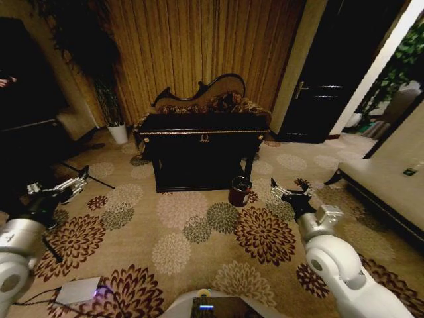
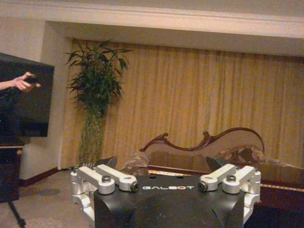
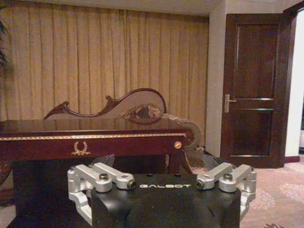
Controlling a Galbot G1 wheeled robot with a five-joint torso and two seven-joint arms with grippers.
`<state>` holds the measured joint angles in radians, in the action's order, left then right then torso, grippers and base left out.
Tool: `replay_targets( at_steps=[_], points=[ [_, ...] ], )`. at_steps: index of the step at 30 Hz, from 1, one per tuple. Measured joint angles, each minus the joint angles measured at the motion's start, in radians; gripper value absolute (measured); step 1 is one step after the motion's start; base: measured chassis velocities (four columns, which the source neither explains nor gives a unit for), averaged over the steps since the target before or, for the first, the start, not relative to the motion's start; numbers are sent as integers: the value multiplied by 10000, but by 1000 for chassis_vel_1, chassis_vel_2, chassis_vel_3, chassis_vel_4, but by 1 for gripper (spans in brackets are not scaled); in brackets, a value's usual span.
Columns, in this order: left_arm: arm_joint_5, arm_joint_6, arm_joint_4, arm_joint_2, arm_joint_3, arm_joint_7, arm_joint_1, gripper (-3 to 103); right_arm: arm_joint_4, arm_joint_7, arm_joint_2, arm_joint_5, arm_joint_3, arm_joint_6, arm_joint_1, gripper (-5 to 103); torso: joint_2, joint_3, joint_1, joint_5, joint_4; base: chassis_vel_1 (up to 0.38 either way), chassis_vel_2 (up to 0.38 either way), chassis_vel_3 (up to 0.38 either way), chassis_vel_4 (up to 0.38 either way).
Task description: Move to the front of the table and place the trash on the table into the trash bin.
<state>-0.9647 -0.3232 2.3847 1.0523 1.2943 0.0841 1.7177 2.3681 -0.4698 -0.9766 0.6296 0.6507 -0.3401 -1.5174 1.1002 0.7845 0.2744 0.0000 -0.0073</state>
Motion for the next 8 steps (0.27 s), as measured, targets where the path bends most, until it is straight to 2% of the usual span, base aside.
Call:
replay_targets(
  at_steps=[4, 6, 8],
  points=[
    [83, 4, -19, 136, 84, -155, 85, 100, -10, -3, -56, -12, 79, -91, 160, 100, 1, -1, -1, 1, 1, 0, 0, 0, 0],
    [75, 26, -138, 138, 106, -563, 61, 100, -8, -3, -166, 18, 110, -94, 279, 100, 0, 0, -1, 0, 1, 0, 0, 0, 0],
    [74, 47, -159, 138, 93, -620, 51, 100, -9, -3, -191, 30, 110, -93, 292, 100, 0, 0, 0, 0, 0, 0, 0, 0, 0]
  ],
)
